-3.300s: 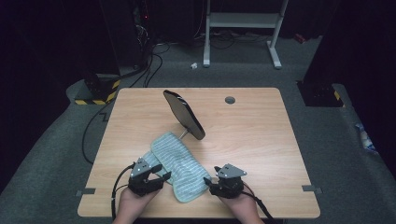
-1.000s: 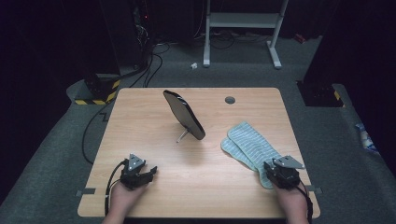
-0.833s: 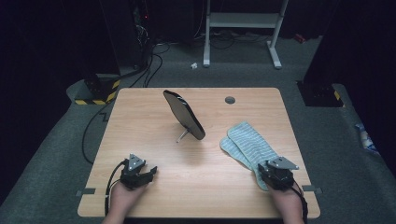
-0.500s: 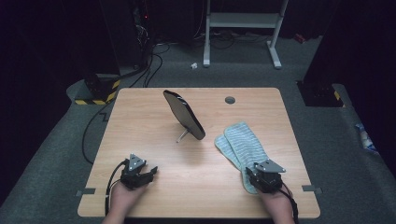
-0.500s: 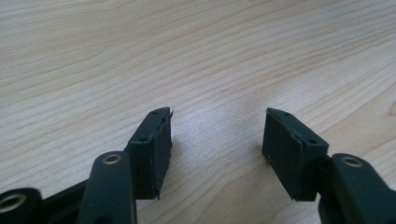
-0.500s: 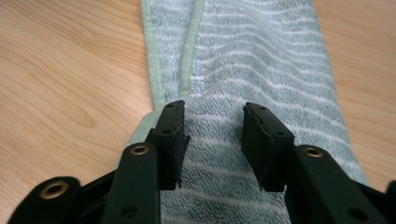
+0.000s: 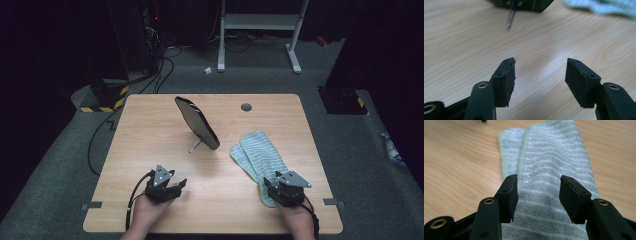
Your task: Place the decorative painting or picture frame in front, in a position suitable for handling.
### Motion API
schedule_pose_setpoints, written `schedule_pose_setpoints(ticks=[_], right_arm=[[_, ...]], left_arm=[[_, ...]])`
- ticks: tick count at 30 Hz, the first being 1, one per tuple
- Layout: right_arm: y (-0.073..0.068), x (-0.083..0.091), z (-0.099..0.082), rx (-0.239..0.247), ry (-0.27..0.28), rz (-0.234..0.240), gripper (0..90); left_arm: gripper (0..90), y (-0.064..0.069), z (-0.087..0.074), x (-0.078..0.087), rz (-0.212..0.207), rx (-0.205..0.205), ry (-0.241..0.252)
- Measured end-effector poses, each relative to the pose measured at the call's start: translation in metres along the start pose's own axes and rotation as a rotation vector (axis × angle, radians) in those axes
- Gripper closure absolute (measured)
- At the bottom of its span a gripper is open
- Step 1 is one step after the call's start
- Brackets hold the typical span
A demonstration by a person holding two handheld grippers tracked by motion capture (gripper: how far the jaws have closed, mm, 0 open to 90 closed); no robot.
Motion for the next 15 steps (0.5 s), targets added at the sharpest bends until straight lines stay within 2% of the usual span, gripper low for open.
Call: schedule_pose_setpoints(ticks=[5, 8, 11, 13, 15], right_arm=[[-0.025, -0.001, 0.012, -0.015, 0.054, 0.099, 47.0], [-0.045, -0.009, 0.025, 0.002, 0.084, 0.144, 47.0], [-0.064, -0.021, 0.046, 0.030, 0.114, 0.174, 49.0], [-0.072, -0.034, 0.061, 0.059, 0.123, 0.166, 49.5], [-0.077, -0.047, 0.076, 0.056, 0.129, 0.178, 50.6]], left_arm=[[40.9, 0.015, 0.023, -0.011, 0.008, -0.032, 0.026], [40.9, 0.015, 0.024, -0.016, 0.015, -0.040, 0.019], [40.5, 0.006, 0.013, -0.016, 0.051, -0.085, -0.029], [40.7, -0.006, 0.004, -0.012, 0.069, -0.080, -0.047], [40.6, -0.021, -0.008, -0.008, 0.097, -0.067, -0.057]])
Point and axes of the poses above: each handheld gripper's, and its own axes: x roughly backward along the jaws, z roughly out of its top, y roughly to its right, the point moved 7 cm from there along -x, roughly forward along the jaws, and after that the axes turned 2 degrees about -x, right-handed, at the moved point
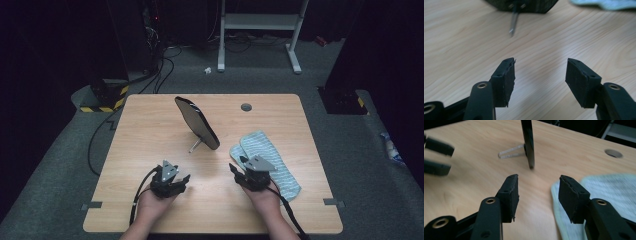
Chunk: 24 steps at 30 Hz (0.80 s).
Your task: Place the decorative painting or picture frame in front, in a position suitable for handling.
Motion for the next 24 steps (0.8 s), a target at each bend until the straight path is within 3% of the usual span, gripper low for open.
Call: schedule_pose_setpoints(ticks=[4, 8, 11, 17, 24], right_arm=[[-0.004, -0.028, 0.025, 0.013, 0.012, -0.007, 52.5], [-0.007, -0.046, 0.039, 0.007, 0.017, -0.003, 53.8], [-0.010, -0.055, 0.048, 0.013, 0.023, 0.005, 55.1], [-0.012, -0.064, 0.046, 0.032, -0.007, 0.006, 69.7], [-0.026, -0.061, 0.043, 0.085, 0.001, 0.016, 75.0]], left_arm=[[41.2, -0.018, -0.017, 0.002, 0.019, 0.042, -0.013], [42.0, -0.026, -0.028, -0.003, 0.033, 0.018, -0.042], [42.1, -0.028, -0.028, 0.000, -0.003, 0.050, -0.022], [41.5, -0.028, -0.029, -0.002, 0.001, 0.056, -0.046], [41.5, -0.029, -0.029, -0.004, -0.009, 0.069, -0.055]])
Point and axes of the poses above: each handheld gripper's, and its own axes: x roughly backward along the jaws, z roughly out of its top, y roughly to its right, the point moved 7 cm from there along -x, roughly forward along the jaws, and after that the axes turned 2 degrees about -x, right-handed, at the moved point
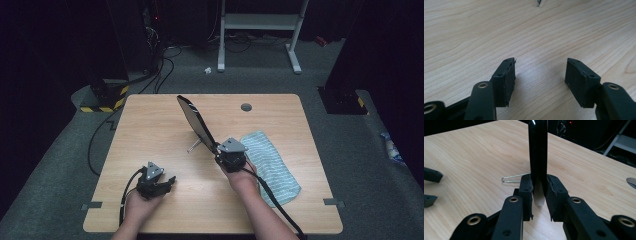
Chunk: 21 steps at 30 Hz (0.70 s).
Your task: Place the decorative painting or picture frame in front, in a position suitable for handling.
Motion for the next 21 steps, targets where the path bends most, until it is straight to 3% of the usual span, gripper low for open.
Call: schedule_pose_setpoints(ticks=[6, 21], right_arm=[[-0.014, 0.002, -0.001, 0.018, 0.010, 0.013, 75.2], [-0.041, 0.009, -0.005, -0.002, 0.052, 0.046, 72.0]], left_arm=[[41.7, 0.000, 0.000, 0.000, -0.004, -0.001, -0.001], [41.7, 0.000, 0.000, 0.000, -0.008, 0.003, 0.000]])
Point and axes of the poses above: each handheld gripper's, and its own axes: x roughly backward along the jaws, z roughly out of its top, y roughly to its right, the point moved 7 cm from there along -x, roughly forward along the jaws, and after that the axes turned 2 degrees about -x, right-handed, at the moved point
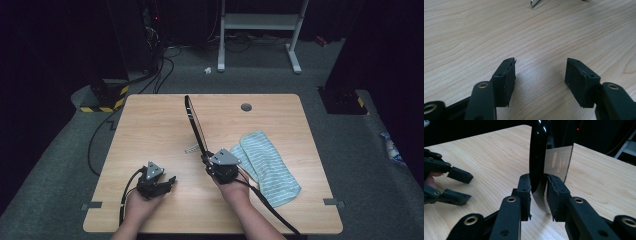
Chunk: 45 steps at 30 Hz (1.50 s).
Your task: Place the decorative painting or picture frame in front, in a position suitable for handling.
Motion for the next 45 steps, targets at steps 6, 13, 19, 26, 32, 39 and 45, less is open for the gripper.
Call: schedule_pose_setpoints(ticks=[6, 13, 19, 26, 32, 39, 45], right_arm=[[-0.008, 0.001, -0.001, -0.005, 0.007, 0.023, 71.4], [-0.017, 0.002, -0.002, -0.005, 0.013, 0.047, 70.0], [-0.024, 0.000, -0.003, -0.005, 0.013, 0.062, 69.4], [-0.027, -0.001, -0.005, -0.006, 0.012, 0.070, 69.0], [-0.030, -0.002, -0.004, -0.005, 0.015, 0.075, 68.8], [-0.029, 0.001, -0.003, -0.002, 0.020, 0.074, 66.7], [-0.021, 0.010, -0.002, -0.018, 0.029, 0.059, 62.2]], left_arm=[[41.6, 0.000, 0.000, 0.000, 0.000, 0.001, 0.000], [41.6, 0.000, 0.000, 0.000, -0.001, 0.003, -0.001], [41.6, 0.000, 0.000, 0.000, -0.002, 0.002, 0.000], [41.6, 0.000, 0.000, 0.000, -0.004, 0.002, 0.000], [41.6, 0.000, 0.000, 0.000, -0.004, 0.004, -0.001], [41.6, 0.000, 0.000, 0.000, -0.005, 0.004, 0.000], [41.6, 0.000, 0.000, 0.000, -0.004, 0.003, -0.001]])
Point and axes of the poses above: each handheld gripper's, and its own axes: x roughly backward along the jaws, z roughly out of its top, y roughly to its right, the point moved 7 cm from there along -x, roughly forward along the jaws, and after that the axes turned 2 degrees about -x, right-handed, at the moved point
